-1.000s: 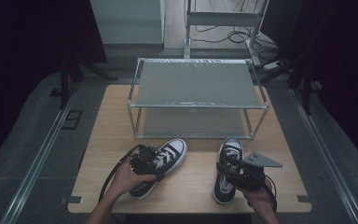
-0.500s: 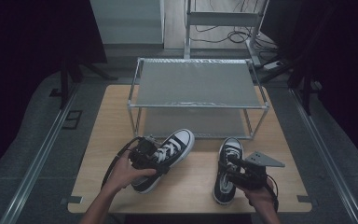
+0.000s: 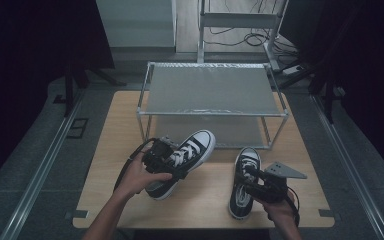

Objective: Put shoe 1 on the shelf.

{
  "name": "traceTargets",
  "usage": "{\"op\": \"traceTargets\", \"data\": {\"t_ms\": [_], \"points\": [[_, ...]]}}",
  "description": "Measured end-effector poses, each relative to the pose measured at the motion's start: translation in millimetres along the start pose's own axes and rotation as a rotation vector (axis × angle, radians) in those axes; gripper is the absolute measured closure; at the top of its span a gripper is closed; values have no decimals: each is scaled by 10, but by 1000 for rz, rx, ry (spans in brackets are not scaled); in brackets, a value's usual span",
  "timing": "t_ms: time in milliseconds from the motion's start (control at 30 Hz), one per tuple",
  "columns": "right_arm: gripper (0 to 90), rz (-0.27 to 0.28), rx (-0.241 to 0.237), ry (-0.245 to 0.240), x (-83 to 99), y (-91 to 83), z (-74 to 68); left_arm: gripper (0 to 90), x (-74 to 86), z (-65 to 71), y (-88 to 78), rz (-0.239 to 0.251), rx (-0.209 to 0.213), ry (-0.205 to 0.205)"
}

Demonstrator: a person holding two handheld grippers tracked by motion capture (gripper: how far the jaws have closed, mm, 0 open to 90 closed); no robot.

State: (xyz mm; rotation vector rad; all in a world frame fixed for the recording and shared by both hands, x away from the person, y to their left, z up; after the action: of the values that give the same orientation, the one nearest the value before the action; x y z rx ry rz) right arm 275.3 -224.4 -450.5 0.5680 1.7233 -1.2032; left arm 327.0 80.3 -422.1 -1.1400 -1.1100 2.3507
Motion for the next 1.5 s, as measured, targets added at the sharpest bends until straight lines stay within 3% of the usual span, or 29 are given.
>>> {"op": "traceTargets", "data": {"t_ms": [433,967,1233,1500], "points": [[493,0,11,18,8,8,34,168,-295,117,-133,3,14,40],[493,-14,4,22,20,23,54,167,-674,249,-360,61,24,52],[493,-14,1,22,20,16,52,167,-907,217,-471,89,23,29],[494,-14,1,26,22,15,58,166,-1113,74,-573,124,12,-32]]}}
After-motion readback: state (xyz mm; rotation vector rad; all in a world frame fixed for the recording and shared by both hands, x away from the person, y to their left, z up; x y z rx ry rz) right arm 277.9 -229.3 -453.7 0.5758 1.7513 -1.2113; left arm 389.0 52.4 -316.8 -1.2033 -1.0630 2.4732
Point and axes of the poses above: each handheld gripper's, and its own axes: y roughly forward along the jaws, x roughly out of its underside, z roughly to its right, the point moved 3 cm from there along y, roughly forward along the jaws, and after that the axes turned 13 degrees about x, right-handed, at the moved point
